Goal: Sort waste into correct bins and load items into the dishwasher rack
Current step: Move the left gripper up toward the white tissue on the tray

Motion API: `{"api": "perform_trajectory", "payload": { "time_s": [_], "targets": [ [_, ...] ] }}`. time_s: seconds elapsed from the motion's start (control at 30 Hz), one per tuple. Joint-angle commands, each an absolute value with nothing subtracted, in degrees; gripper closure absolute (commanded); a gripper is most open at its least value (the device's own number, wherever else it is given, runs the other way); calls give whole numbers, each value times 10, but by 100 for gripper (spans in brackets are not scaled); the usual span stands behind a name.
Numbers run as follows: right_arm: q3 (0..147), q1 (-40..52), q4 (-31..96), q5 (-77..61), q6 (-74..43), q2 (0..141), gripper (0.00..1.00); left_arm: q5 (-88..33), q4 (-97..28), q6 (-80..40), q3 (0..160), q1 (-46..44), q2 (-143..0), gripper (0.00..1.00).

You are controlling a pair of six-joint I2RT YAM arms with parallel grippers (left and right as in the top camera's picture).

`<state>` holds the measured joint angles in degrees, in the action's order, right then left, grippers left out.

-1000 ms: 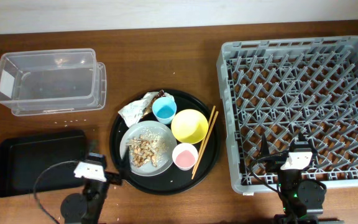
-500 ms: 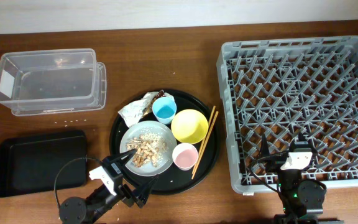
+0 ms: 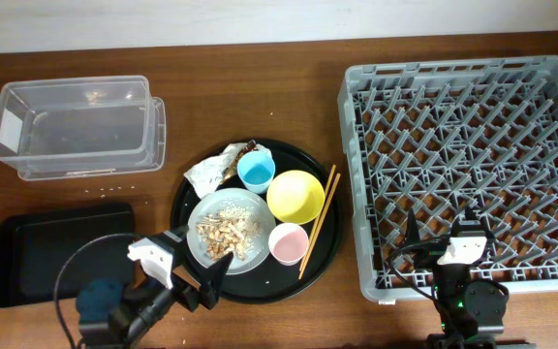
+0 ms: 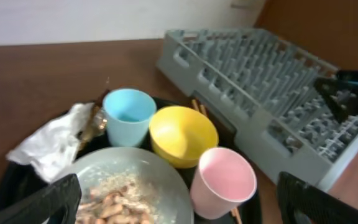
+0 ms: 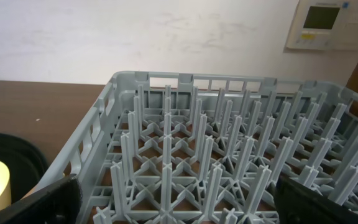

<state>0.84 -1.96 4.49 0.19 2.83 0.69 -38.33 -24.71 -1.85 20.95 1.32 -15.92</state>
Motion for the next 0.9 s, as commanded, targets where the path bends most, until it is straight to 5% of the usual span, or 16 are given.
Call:
{"api": "perform_trajectory", "payload": {
  "time_s": [0.0,0.17,0.3,0.63,0.87],
  "targets": [
    [3,-23,46,5,27,3,1,-441,-245,12,245,14,-183,1],
    [3,-23,46,5,27,3,1,-378,-260,25,290,14,-201,1],
    [3,-23,46,5,27,3,1,-217,-438,49,429,14,-335,1],
    [3,-23,46,5,27,3,1,-421,-471,46,462,14,-541,1],
    [3,-23,46,5,27,3,1,-194,-494,-63,498,14,-598,1]
  ]
}}
